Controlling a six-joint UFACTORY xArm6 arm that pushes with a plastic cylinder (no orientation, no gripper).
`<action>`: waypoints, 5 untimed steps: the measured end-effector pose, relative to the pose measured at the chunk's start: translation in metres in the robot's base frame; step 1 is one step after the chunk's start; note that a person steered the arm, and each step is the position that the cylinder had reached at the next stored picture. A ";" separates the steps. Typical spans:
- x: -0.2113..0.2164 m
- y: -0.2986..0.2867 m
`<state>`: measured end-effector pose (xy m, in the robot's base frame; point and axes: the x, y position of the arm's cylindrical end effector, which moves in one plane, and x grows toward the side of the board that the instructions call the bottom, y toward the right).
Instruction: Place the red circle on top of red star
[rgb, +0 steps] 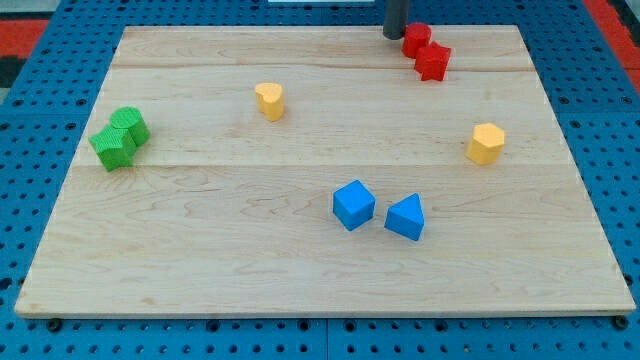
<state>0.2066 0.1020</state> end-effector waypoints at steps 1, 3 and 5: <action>-0.003 0.002; -0.004 0.002; -0.004 -0.059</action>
